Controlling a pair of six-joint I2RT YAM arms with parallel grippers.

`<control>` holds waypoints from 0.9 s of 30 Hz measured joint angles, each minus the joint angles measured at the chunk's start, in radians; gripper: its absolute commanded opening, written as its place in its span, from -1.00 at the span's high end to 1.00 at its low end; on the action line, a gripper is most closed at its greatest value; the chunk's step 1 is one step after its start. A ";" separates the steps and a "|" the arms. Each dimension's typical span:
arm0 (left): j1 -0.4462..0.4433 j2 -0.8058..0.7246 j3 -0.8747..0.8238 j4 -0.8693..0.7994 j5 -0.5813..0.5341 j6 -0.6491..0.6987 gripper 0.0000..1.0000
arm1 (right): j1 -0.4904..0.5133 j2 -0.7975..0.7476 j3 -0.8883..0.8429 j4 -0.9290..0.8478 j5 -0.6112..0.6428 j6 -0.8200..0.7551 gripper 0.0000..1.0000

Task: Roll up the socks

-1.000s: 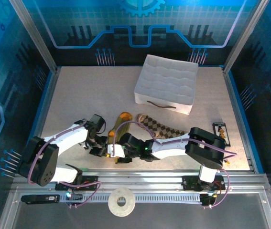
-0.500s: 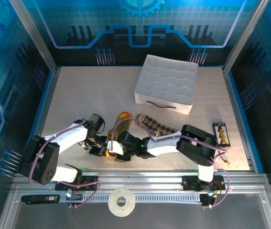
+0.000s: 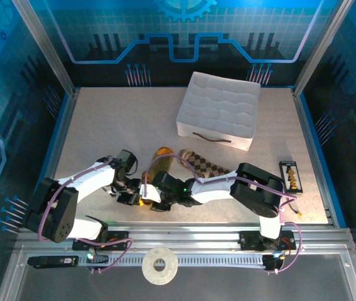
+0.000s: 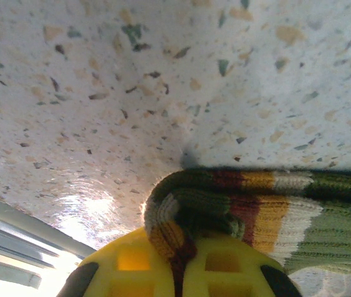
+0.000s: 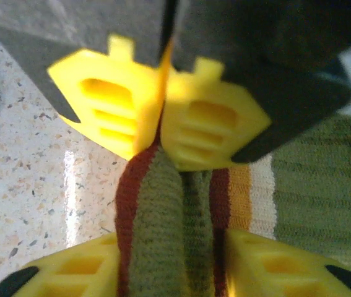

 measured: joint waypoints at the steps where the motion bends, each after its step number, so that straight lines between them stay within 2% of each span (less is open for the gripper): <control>1: 0.001 0.000 0.000 0.000 0.000 0.000 1.00 | 0.000 0.003 0.007 -0.005 -0.001 0.006 0.51; 5: 0.004 -0.001 0.000 0.000 0.000 0.000 1.00 | -0.009 0.005 0.026 -0.033 -0.015 0.032 0.90; 7: 0.006 -0.004 0.000 0.000 -0.002 0.000 1.00 | -0.021 0.005 0.029 -0.039 -0.039 0.056 1.00; 9: 0.008 -0.011 0.000 0.001 -0.004 0.000 1.00 | -0.037 0.005 0.029 -0.040 -0.073 0.082 1.00; 10: 0.008 -0.016 0.000 0.001 -0.005 0.000 0.94 | -0.046 0.005 0.029 -0.042 -0.093 0.097 1.00; 16: 0.013 -0.106 -0.001 0.003 -0.042 0.020 0.06 | -0.130 0.013 0.029 -0.054 -0.270 0.207 1.00; 18: 0.017 -0.160 -0.001 -0.001 -0.065 0.024 -0.09 | -0.172 0.027 0.029 -0.056 -0.345 0.252 1.00; 21: 0.019 -0.253 -0.004 0.008 -0.095 0.039 -0.17 | -0.232 0.057 0.030 -0.053 -0.466 0.315 1.00; 27: 0.000 -0.397 -0.075 0.085 -0.121 0.090 -0.11 | -0.296 0.123 0.077 -0.074 -0.644 0.405 1.00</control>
